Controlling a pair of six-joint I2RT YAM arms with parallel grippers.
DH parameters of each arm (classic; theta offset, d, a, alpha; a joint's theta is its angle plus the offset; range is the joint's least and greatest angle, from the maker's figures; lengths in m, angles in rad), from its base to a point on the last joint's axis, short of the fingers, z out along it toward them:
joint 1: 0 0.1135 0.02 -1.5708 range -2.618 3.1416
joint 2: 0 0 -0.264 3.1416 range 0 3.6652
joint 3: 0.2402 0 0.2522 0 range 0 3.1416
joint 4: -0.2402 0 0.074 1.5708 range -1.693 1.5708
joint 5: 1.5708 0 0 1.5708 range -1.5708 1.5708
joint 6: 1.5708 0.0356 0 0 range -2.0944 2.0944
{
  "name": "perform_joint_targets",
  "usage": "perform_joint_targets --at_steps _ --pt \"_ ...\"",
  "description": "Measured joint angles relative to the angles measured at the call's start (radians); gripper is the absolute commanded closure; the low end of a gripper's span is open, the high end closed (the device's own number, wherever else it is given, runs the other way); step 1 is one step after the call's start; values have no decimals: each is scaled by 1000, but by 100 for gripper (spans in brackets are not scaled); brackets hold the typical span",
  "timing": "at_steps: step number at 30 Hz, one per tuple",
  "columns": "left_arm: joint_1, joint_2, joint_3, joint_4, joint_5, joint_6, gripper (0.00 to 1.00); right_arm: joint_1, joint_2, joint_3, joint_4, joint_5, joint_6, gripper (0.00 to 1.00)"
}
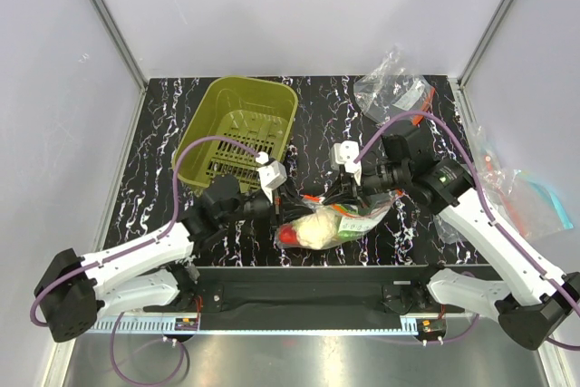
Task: Place the food in the zip-top bag and seal the zipper
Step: Zip the zipper food storage bag at the center of the board.
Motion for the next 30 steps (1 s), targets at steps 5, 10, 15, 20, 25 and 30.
perform_joint_targets --at_steps 5,10,15,20,25,30 --pt "1 -16 -4 -19 -11 1 100 0 -4 0 -5 18 7 100" --pt "37 -99 -43 -44 -53 -18 100 0 -18 0 -23 44 12 100" --pt "92 -185 -84 -85 -95 -50 100 -1 -73 -39 -19 72 42 100" --pt "109 -277 -85 -207 -180 -61 100 -2 -124 -69 -24 111 79 100" --pt "112 -390 -109 -306 -280 -103 100 -7 -205 -125 -23 163 133 100" --pt "121 -467 -137 -383 -358 -148 100 -14 -270 -161 -29 222 169 100"
